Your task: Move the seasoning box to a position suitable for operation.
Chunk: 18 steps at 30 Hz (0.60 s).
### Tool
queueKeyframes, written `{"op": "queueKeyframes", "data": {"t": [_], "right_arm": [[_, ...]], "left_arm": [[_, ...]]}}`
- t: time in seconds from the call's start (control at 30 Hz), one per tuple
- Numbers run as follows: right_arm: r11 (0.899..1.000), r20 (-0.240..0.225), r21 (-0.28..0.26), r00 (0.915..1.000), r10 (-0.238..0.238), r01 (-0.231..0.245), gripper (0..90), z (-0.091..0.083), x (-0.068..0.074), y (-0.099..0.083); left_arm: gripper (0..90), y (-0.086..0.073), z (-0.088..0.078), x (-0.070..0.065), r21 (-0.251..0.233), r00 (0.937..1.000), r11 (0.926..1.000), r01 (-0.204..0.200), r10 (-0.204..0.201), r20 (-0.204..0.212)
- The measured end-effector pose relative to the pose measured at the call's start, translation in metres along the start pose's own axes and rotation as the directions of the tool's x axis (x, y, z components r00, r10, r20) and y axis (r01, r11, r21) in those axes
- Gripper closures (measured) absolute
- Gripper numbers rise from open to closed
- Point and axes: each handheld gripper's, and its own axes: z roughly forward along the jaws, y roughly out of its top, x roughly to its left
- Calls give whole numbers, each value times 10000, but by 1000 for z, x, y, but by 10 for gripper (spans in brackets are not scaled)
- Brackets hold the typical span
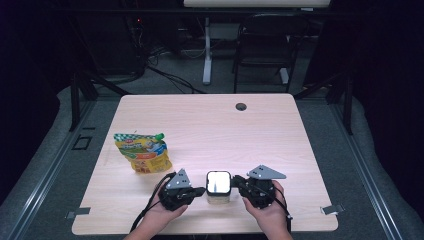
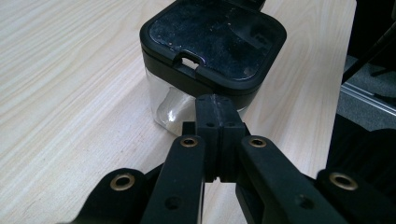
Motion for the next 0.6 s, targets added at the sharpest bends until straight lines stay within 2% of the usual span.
{"op": "queueKeyframes", "data": {"t": [0.33,0.5,0.6], "right_arm": [[10000,67,-10,10000,-10,10,833,0,0,0],[9990,-51,-133,9991,-423,423,760,-4,5,0],[9986,-138,-239,9988,-469,465,721,-6,7,0]], "left_arm": [[900,5,-3,-1,-186,9999,9998,-91,92,62],[900,7,-5,-1,-366,10000,9993,-69,70,43],[900,9,-6,0,-407,10000,9991,-71,72,42]]}}
